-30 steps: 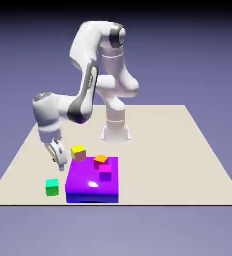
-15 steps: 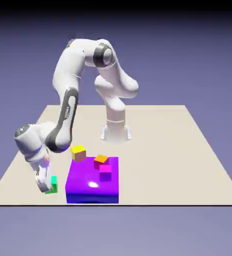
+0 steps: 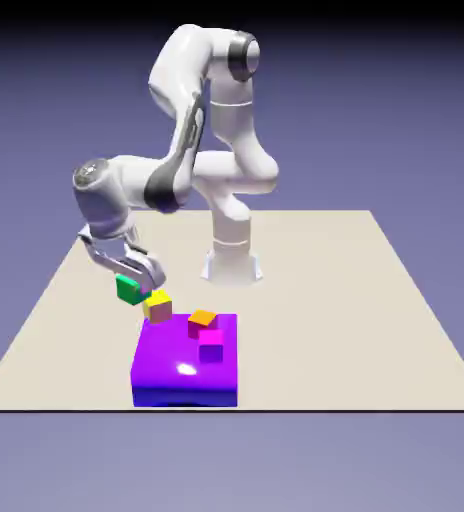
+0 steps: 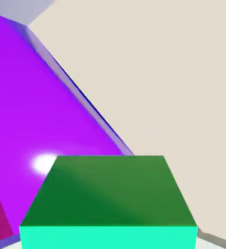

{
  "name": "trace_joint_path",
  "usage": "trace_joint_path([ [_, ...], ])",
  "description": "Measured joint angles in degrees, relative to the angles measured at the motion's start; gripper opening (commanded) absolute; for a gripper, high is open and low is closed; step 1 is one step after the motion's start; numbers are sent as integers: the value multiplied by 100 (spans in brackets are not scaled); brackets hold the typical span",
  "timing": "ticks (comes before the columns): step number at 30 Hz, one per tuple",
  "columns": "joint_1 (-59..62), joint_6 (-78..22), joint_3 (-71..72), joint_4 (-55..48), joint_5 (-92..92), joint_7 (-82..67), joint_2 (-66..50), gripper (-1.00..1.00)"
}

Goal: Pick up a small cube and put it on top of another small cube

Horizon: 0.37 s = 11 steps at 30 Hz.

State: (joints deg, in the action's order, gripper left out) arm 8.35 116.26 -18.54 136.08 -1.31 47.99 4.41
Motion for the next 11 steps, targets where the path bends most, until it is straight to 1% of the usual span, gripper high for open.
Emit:
trace_joint_path([
  [2, -242, -181, -148, 260, -273, -365, 415, -100],
  [4, -303, -225, -185, 324, -340, -454, 516, -100],
  [8, -284, 770, -223, 862, -222, -569, 37, -100],
  [9, -281, 909, -228, 937, -206, -585, -30, 100],
  [11, -281, 910, -227, 937, -227, -573, -30, 100],
])
